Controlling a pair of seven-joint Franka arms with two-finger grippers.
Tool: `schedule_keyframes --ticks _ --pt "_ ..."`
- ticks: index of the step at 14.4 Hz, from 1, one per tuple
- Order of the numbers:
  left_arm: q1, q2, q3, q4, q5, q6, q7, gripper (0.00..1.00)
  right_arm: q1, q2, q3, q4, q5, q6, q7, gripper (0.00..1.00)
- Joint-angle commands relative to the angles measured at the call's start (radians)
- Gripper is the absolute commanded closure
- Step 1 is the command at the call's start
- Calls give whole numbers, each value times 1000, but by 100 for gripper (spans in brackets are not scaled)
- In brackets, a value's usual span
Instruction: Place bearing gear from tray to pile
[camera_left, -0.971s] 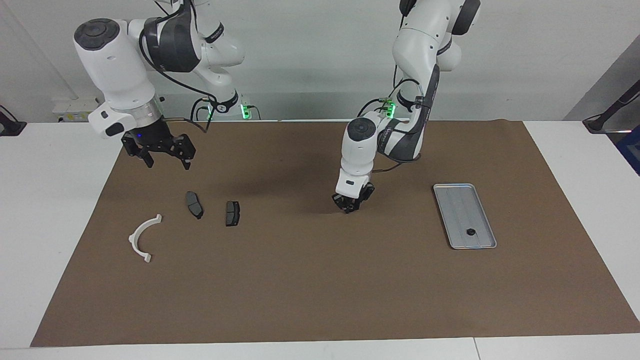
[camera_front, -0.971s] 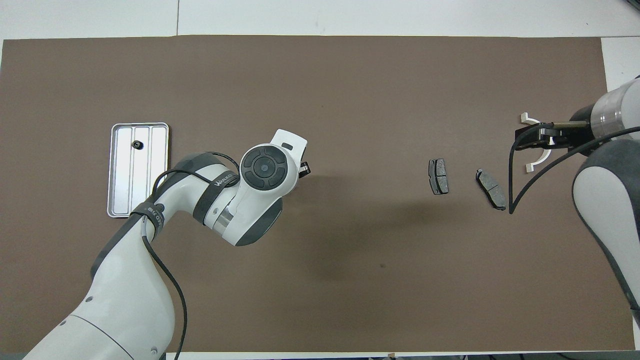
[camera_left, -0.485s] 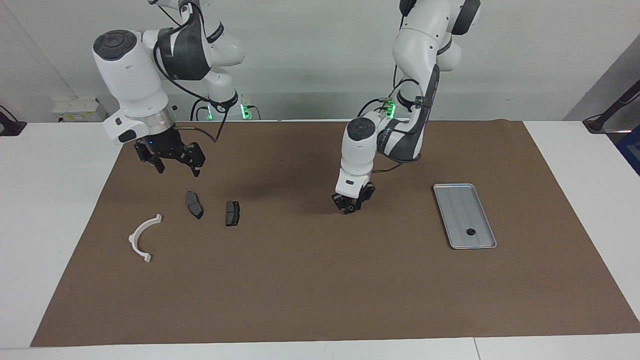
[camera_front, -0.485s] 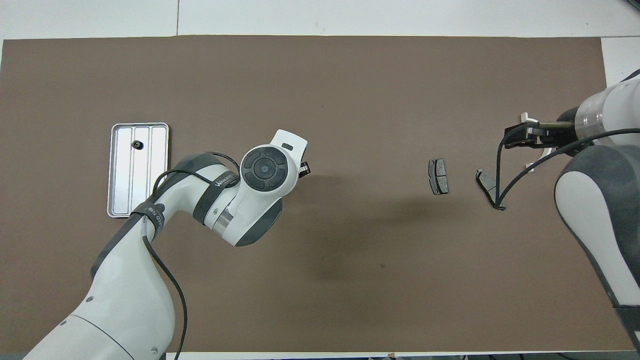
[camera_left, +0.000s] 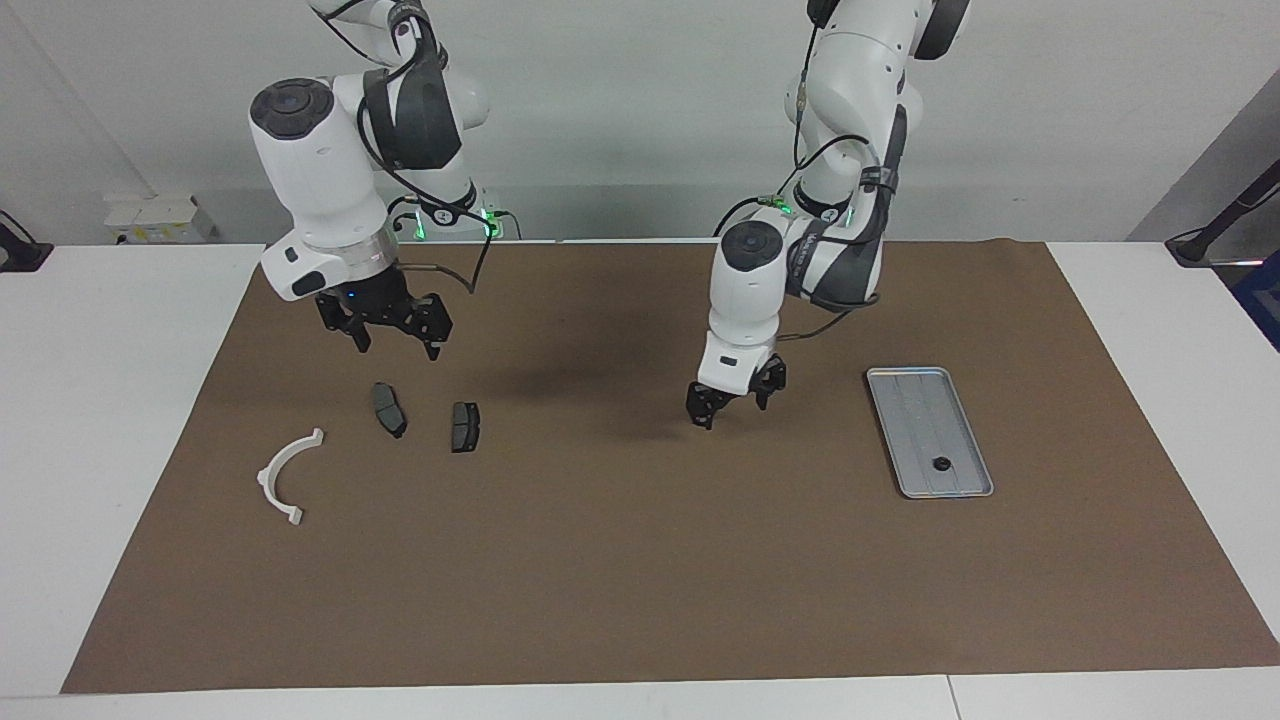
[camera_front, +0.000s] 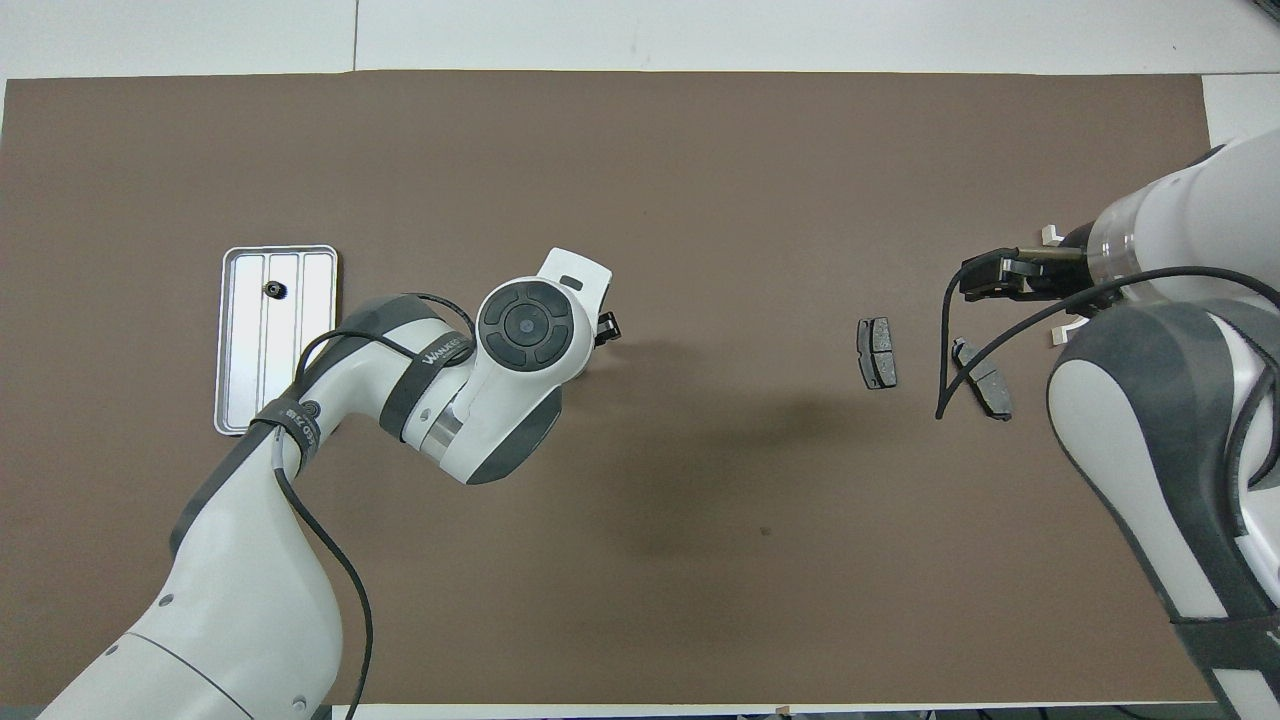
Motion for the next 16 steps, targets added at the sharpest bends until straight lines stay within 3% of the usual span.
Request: schedule_keyframes --ticks 1,5,9,16 --pt "106 -73 -8 -1 -11 -97 193 0 50 17 -1 -13 13 44 103 0" --pt "267 -90 -7 79 -101 -204 538 0 128 66 -1 -11 13 93 225 0" --pt "426 -89 -4 62 -201 -144 834 0 197 122 -1 -11 11 148 284 0" --pt "499 -7 2 28 -206 33 948 0 327 200 -1 13 7 243 477 0"
